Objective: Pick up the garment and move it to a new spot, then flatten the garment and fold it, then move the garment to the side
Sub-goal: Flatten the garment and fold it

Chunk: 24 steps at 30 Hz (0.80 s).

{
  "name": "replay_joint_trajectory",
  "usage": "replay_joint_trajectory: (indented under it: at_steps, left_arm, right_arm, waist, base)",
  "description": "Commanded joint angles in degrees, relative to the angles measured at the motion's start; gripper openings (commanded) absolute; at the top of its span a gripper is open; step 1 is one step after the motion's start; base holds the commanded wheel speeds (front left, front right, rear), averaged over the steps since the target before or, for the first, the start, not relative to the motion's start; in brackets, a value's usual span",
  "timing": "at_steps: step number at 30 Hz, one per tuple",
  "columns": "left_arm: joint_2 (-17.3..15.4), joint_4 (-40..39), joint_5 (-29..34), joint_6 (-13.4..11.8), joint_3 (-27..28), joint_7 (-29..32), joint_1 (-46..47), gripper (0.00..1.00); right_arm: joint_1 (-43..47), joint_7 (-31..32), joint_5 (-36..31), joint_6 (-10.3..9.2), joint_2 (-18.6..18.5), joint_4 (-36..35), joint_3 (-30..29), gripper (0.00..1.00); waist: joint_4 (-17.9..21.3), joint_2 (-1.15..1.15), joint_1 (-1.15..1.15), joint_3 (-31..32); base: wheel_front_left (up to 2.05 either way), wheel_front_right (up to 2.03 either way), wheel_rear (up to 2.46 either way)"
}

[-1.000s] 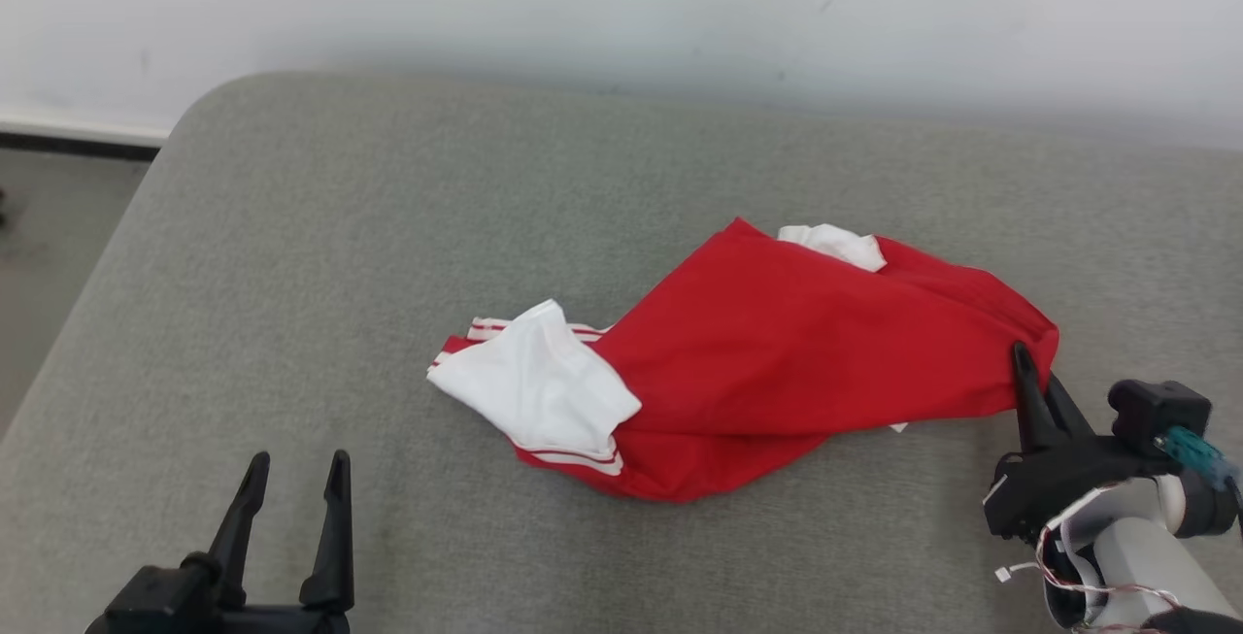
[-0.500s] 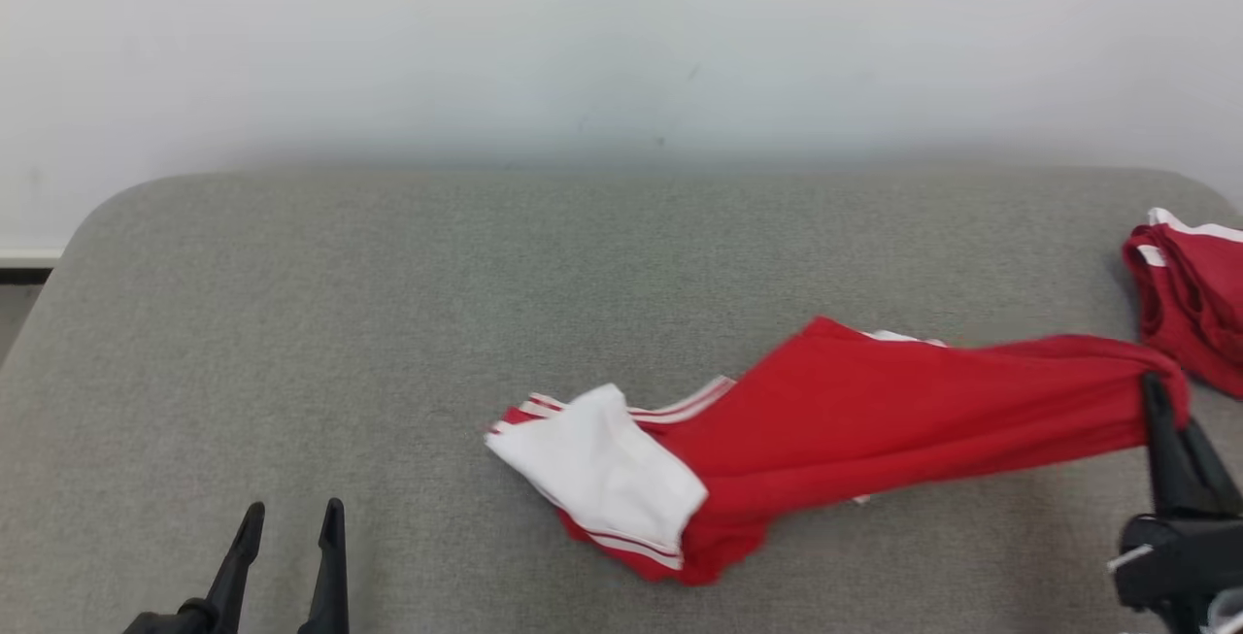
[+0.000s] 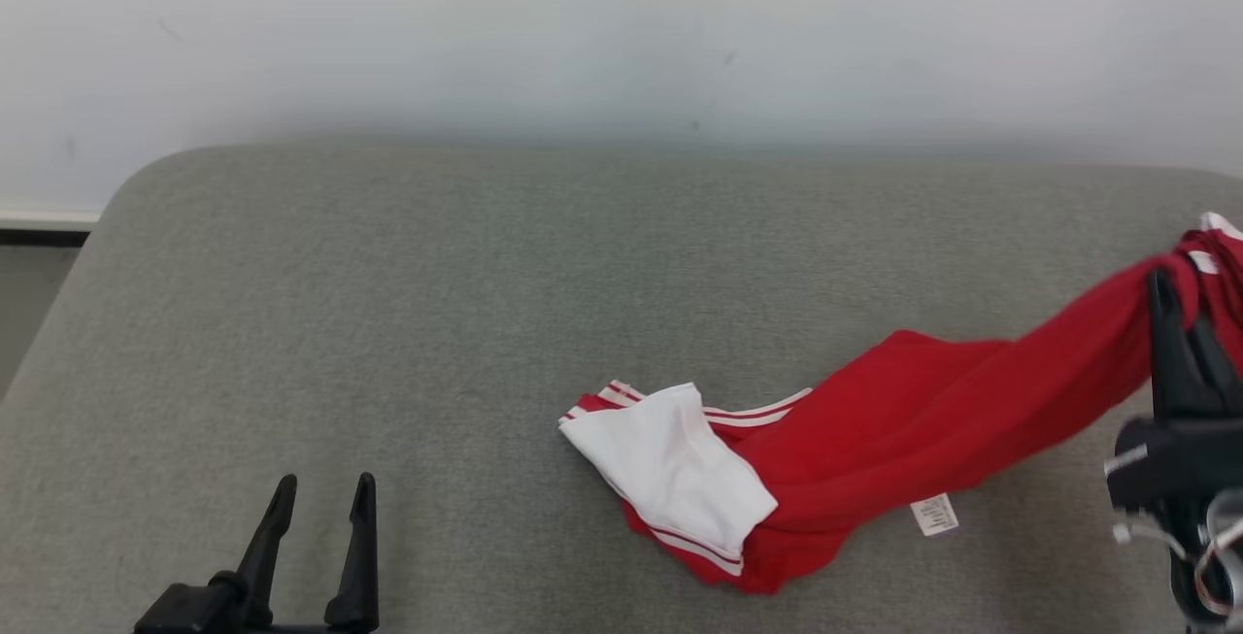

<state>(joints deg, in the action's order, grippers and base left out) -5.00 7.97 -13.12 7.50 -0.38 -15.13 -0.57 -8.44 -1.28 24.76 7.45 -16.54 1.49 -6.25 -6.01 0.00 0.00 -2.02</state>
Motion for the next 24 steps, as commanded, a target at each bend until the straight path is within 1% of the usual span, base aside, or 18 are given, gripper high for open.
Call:
replay_joint_trajectory:
  at_steps: [1,8,11,16,18,21,22,23,24]
  left_arm:
    - [0.07,0.08,-0.12,-0.04,-0.1,0.01,0.86,1.0]
    - [0.51,0.81,-0.93,-0.04,-1.52,0.01,3.04,1.0]
    - [0.69,1.17,-1.33,-0.04,-1.65,0.01,3.67,1.0]
    - [1.09,1.59,-1.93,-0.04,-2.58,0.01,4.75,1.0]
    - [1.23,1.7,-2.17,-0.04,-2.89,0.01,5.33,1.0]
    - [1.44,2.03,-2.45,-0.04,-3.75,0.01,6.24,1.0]
    - [1.44,2.1,-2.54,-0.04,-3.83,0.01,6.45,1.0]
    - [1.48,2.19,-2.55,-0.04,-3.96,0.01,6.65,1.0]
    - [1.55,2.25,-2.45,-0.04,-4.01,0.01,6.82,1.0]
  right_arm:
    - [-2.31,0.01,-0.64,0.04,-0.15,0.85,0.22,0.0]
    - [-18.9,-0.08,-3.33,0.04,0.59,12.67,3.35,0.0]
    - [-26.1,-1.05,-4.97,0.04,2.02,19.06,6.33,0.0]
    - [-36.61,-4.64,-8.29,0.04,4.81,31.8,10.42,0.0]
    - [-39.69,-6.18,-9.5,0.04,5.76,37.67,10.97,0.0]
    - [-42.9,-6.86,-10.61,0.04,6.31,46.64,10.79,0.0]
    - [-43.67,-6.46,-11.08,0.04,6.48,49.68,10.9,0.43]
    - [-44.38,-6.74,-11.36,0.04,6.75,51.96,11.13,0.89]
    - [-45.04,-7.35,-11.66,0.04,6.66,53.88,11.09,1.0]
  waist:
    - [-2.21,0.0,0.0,-1.25]
    - [-7.86,0.0,0.0,-3.96]
    - [-9.74,0.0,0.0,-5.1]
    - [-12.45,0.0,0.0,-6.68]
    - [-13.25,0.0,0.0,-7.18]
    - [-14.56,0.0,0.0,-7.84]
    - [-14.79,0.0,0.0,-8.0]
    - [-14.98,0.0,0.0,-8.17]
    - [-15.08,0.0,0.0,-8.27]
  base:
    - [0.0,0.0,0.0]
    - [0.0,0.0,0.0]
    - [0.0,0.0,0.0]
    - [0.0,0.0,0.0]
    - [0.0,0.0,0.0]
    - [0.0,0.0,0.0]
    - [0.0,0.0,0.0]
    - [0.0,0.0,0.0]
    - [0.0,0.0,0.0]
